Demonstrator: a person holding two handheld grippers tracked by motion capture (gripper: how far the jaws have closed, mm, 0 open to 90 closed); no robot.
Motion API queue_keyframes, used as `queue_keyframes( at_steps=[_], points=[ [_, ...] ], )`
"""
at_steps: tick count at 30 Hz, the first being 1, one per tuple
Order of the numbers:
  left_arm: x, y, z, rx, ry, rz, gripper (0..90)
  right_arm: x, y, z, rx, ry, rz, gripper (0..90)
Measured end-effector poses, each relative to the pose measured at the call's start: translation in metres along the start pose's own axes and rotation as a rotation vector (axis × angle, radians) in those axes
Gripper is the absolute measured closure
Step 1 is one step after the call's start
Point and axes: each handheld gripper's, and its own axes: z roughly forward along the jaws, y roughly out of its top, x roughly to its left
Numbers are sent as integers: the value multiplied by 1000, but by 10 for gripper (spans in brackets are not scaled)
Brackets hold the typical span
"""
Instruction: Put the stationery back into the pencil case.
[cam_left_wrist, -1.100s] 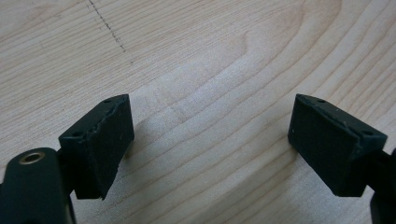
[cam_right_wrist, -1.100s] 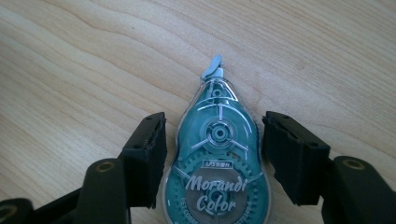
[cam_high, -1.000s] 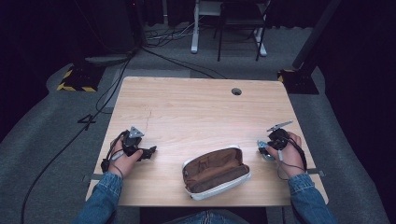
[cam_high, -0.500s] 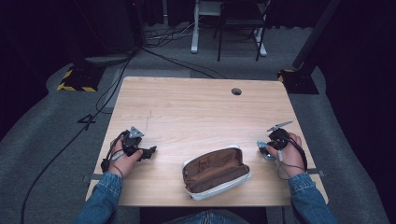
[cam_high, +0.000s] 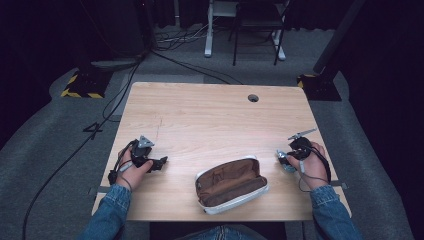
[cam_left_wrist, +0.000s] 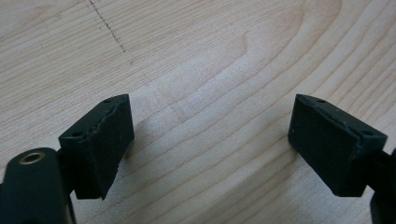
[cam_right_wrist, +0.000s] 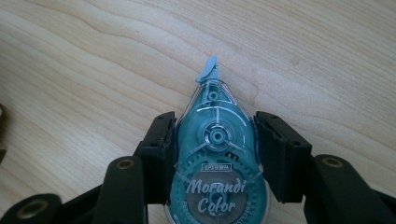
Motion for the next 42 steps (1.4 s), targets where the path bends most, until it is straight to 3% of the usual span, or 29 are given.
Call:
queue_keyframes(
  at_steps=[8,19,42],
  points=[
    [0,0,0,1,0,0,146,4,2,-9,-20,9,-6,503],
    [0,0,0,0,0,-1,146,10,7,-35,-100,15,-7,503],
    [0,0,0,0,1,1,145,49,18,-83,-238,68,-113,503]
  ],
)
